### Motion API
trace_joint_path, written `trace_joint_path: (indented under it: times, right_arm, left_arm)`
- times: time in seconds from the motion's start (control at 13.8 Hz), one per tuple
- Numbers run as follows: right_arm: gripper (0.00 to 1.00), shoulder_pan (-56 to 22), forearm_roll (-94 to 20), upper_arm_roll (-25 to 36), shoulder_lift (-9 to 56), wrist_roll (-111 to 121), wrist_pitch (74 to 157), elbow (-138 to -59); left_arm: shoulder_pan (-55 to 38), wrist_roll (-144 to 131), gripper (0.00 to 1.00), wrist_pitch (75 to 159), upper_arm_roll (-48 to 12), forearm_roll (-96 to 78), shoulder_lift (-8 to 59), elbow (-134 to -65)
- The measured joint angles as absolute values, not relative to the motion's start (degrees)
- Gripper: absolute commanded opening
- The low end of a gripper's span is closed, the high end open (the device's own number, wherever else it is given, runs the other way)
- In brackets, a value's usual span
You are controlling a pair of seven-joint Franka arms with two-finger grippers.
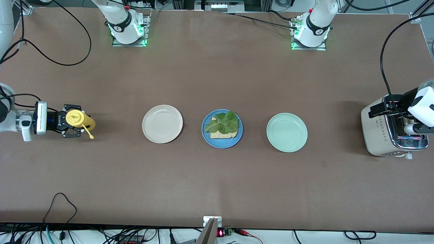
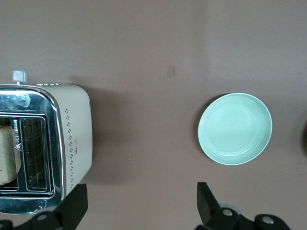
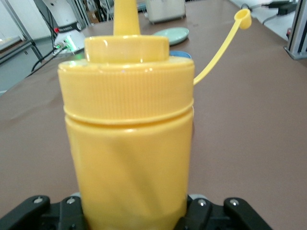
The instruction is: Make sandwich in blue plate with both arms
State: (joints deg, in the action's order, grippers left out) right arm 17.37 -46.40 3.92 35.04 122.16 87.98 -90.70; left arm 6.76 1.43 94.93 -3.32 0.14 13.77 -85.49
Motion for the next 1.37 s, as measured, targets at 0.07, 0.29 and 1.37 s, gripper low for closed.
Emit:
trace_joint_path:
  times: [0.07,0.29,1.37]
  right_arm:
    - [0.0,16.21,-44.87,3.89,33.09,119.37,88.89,-90.71]
    - [0.0,9.64,-37.78,3.81,26.18,107.01,94.09,-90.77]
    - [0.0,-30.15,2.34,-1.01,17.4,44.28,105.94,-94.67]
  left_arm:
    - [6.79,1.43,1.0,94.93,-3.32,0.14,13.77,-85.49]
    - [7.06,1.43,1.0,94.93,-3.3,0.14,13.78,-85.49]
    - [23.16,26.77,1.0,104.09,-2.7,0.15,21.32,-85.66]
